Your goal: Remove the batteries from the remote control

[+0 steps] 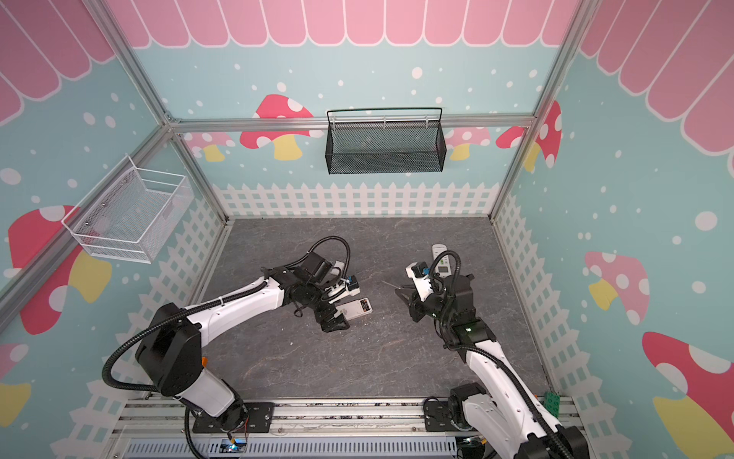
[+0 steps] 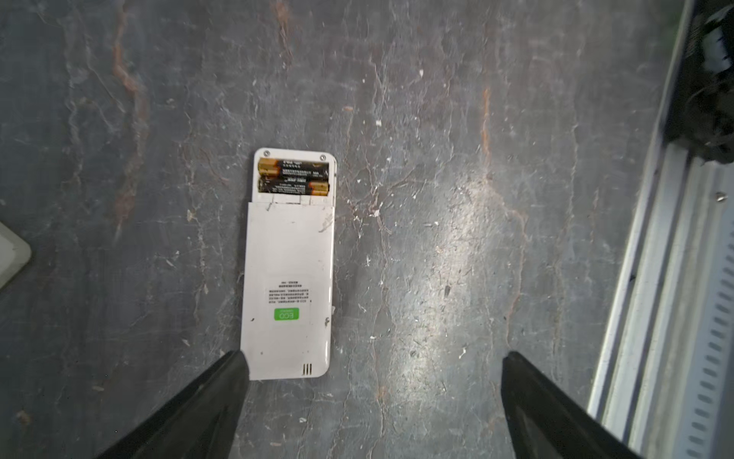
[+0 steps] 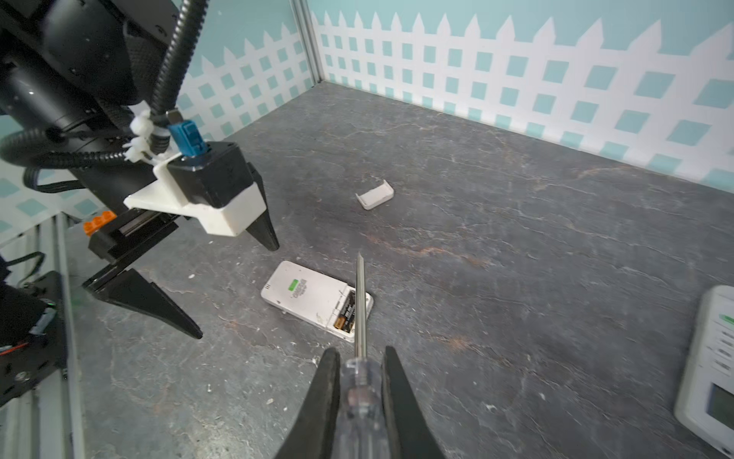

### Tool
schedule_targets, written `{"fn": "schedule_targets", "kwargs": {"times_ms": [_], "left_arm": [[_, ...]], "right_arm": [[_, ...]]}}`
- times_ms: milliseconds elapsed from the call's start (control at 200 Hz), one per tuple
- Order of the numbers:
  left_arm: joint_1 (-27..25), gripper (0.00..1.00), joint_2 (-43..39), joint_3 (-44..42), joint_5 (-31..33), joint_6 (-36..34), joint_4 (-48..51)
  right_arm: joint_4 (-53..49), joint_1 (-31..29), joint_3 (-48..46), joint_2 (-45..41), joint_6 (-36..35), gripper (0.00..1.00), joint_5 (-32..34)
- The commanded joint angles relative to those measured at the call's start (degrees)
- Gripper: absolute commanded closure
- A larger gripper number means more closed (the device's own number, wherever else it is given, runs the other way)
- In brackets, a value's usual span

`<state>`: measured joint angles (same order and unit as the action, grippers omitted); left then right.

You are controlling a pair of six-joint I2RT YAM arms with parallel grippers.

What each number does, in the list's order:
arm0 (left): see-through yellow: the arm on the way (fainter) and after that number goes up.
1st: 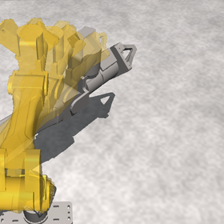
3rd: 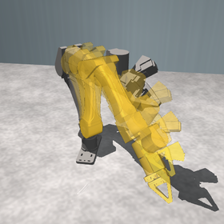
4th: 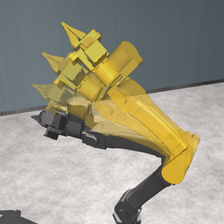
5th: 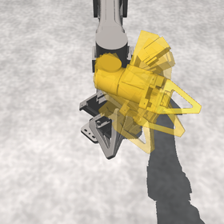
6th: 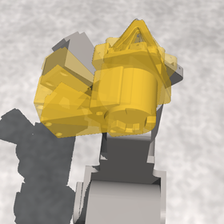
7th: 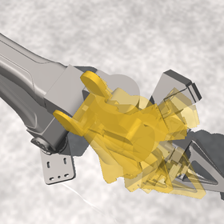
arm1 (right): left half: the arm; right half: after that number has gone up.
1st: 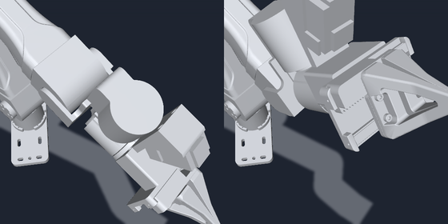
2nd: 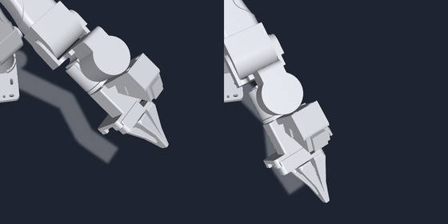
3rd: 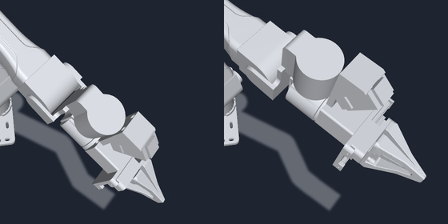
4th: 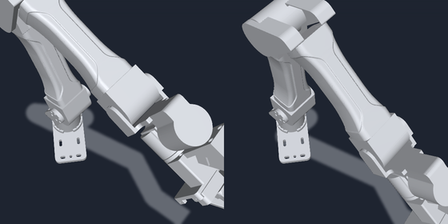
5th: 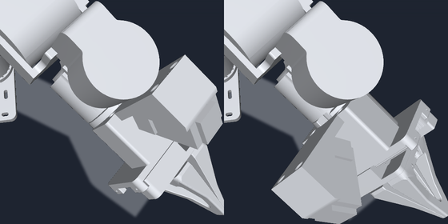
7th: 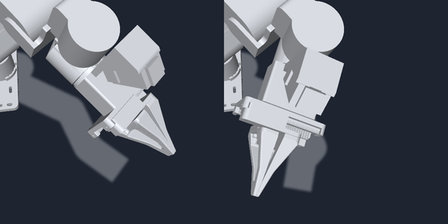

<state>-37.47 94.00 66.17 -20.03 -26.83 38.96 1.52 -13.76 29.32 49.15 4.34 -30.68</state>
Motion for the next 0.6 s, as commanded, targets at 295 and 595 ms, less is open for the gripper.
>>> {"fn": "schedule_targets", "kwargs": {"times_ms": [295, 595], "left_arm": [[-0.7, 0.00, 10.1, 2.9, 11.9, -1.5, -8.4], [-0.3, 0.01, 17.8, 10.7, 10.7, -4.3, -4.4]], "right_arm": [[4.1, -0.4, -6.8, -4.5, -7.3, 1.00, 4.0], [3.9, -1.6, -8.6, -3.3, -12.1, 1.00, -0.2]]}}
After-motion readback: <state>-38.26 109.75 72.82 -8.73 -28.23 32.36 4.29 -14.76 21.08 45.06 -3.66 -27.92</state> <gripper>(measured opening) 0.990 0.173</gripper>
